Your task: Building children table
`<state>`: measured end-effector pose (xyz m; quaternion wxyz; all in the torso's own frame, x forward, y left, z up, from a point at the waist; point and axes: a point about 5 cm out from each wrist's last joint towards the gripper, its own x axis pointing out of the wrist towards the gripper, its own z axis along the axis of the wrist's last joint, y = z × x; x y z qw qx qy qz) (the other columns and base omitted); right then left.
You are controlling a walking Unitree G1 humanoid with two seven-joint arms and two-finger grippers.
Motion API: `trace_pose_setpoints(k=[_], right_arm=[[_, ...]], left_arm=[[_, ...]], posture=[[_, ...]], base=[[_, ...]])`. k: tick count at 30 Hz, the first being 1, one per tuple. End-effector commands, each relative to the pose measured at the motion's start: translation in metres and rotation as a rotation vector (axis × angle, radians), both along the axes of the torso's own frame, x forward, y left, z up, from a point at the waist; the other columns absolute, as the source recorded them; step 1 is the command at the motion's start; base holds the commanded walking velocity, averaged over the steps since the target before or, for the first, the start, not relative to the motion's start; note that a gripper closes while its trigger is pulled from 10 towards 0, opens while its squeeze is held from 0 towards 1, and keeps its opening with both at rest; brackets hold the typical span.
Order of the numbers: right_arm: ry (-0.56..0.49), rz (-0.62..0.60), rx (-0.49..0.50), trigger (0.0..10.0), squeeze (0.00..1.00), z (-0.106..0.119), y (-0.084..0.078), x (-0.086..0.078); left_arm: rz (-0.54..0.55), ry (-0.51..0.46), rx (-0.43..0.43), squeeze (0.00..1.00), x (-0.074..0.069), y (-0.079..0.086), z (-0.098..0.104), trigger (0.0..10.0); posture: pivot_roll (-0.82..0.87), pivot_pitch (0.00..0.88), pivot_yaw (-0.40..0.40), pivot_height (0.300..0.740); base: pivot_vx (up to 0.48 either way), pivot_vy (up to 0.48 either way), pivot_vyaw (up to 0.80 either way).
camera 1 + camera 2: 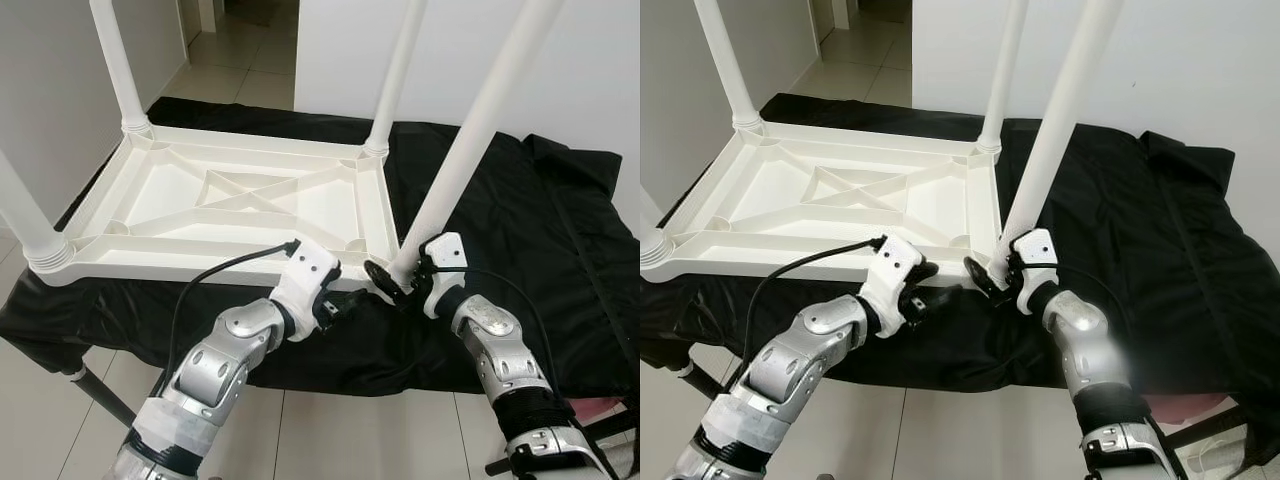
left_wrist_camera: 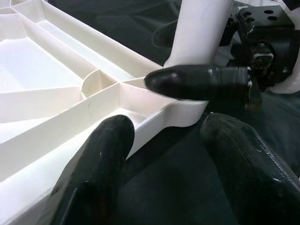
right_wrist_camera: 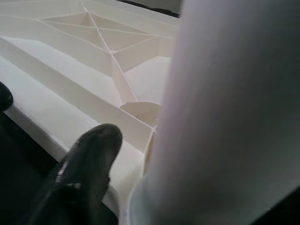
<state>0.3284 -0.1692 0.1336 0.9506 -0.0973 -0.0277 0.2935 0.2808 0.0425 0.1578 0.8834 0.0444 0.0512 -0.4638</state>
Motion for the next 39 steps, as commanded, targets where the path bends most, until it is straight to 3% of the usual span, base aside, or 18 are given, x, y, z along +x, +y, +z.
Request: trace_pose_setpoints(k=[1, 2, 8, 9, 10, 15, 19, 26, 29, 39], right_arm=[[0.024, 0.022, -0.02, 1.1, 0.0, -0.005, -0.001, 0.0], [0.024, 0.02, -0.018, 0.0, 0.0, -0.004, -0.003, 0.001], [0.026, 0.016, -0.013, 0.0, 0.0, -0.004, -0.003, 0.004], [0.026, 0.023, -0.001, 1.5, 0.0, -0.005, -0.001, 0.003], [0.033, 0.03, 0.019, 10.0, 0.0, -0.005, 0.002, 0.001], [0.031, 0.041, 0.017, 10.0, 0.0, -0.005, 0.007, -0.002], [0.021, -0.003, 0.074, 10.0, 0.0, -0.004, 0.008, -0.003], [-0.029, -0.212, 0.108, 10.0, 0.0, -0.004, 0.017, -0.009], [-0.032, -0.233, 0.129, 10.0, 0.0, -0.003, 0.017, -0.01], [-0.066, -0.582, 0.273, 10.0, 0.0, 0.006, 0.035, -0.024]], left_arm=[[0.035, -0.016, 0.003, 0.0, 0.002, 0.001, 0.004, 10.0], [0.041, -0.018, 0.004, 0.0, 0.002, 0.002, 0.004, 10.0], [0.063, -0.03, -0.05, 0.0, 0.002, 0.003, 0.009, 10.0], [0.067, -0.035, -0.056, 0.0, 0.002, 0.002, 0.011, 10.0], [0.069, -0.037, -0.06, 0.0, 0.002, 0.003, 0.011, 10.0], [0.067, -0.03, -0.072, 0.0, 0.001, 0.004, 0.011, 10.0], [0.069, -0.032, -0.067, 0.0, 0.001, 0.006, 0.01, 10.0], [0.081, -0.034, -0.066, 0.0, 0.001, 0.008, 0.009, 10.0], [0.081, -0.035, -0.067, 0.0, 0.001, 0.008, 0.009, 10.0], [0.085, -0.046, -0.075, 0.0, 0.004, 0.006, 0.012, 10.0]], posture=[[0.04, 0.078, -0.063, 0.74], [0.04, 0.079, -0.063, 0.74], [0.03, 0.085, -0.064, 0.74], [0.03, 0.089, -0.067, 0.74], [0.03, 0.091, -0.066, 0.74], [0.02, 0.093, -0.065, 0.74], [0.03, 0.099, -0.064, 0.74], [0.02, 0.095, -0.061, 0.74], [0.02, 0.092, -0.06, 0.74], [0.01, 0.092, -0.069, 0.74]], base=[[0.0, 0.0, 0.0], [0.0, 0.0, 0.0], [0.0, 0.0, 0.0], [0.0, 0.0, 0.0], [0.0, 0.0, 0.0], [0.0, 0.0, 0.0], [0.0, 0.0, 0.0], [0.0, 0.0, 0.0], [0.0, 0.0, 0.0], [0.0, 0.0, 0.0]])
